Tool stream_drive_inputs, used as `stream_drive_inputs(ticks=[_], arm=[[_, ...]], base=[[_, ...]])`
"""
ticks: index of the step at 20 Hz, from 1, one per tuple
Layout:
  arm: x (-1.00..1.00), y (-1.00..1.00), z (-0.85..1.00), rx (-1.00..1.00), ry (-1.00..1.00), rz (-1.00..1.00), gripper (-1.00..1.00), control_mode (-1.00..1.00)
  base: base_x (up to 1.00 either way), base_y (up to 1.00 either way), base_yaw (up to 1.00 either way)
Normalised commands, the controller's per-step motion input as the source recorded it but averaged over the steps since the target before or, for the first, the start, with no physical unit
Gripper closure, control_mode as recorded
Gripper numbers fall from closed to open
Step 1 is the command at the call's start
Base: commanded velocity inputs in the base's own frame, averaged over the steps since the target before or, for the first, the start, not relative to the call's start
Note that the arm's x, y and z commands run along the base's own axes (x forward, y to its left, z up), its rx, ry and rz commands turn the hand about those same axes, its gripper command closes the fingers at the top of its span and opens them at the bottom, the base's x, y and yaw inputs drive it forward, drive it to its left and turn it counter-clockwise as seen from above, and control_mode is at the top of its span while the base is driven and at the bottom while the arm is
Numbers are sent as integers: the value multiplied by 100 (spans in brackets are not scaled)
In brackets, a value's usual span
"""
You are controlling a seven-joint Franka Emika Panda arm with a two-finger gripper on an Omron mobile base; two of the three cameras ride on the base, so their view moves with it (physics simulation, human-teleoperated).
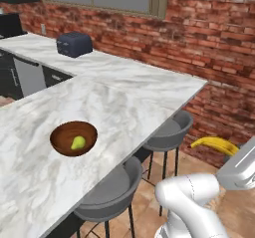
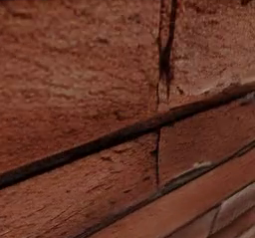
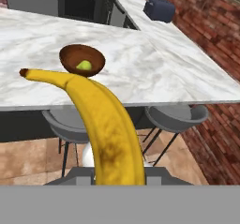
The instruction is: Retrieve the pear and banana from the fridge and place them into the bowl on the dining table.
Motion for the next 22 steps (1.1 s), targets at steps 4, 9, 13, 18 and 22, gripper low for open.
stream_drive_inputs(ticks=[4, 9, 13, 18, 22], arm=[[0, 0, 0, 0, 0, 0, 100, 100], [0, 0, 0, 0, 0, 0, 100, 100], [0, 0, 0, 0, 0, 0, 100, 100], [0, 0, 0, 0, 0, 0, 100, 100], [0, 0, 0, 0, 0, 0, 100, 100]], base=[[87, -18, 49], [87, -21, 47], [88, -21, 45], [74, -16, 33], [43, 0, 3]])
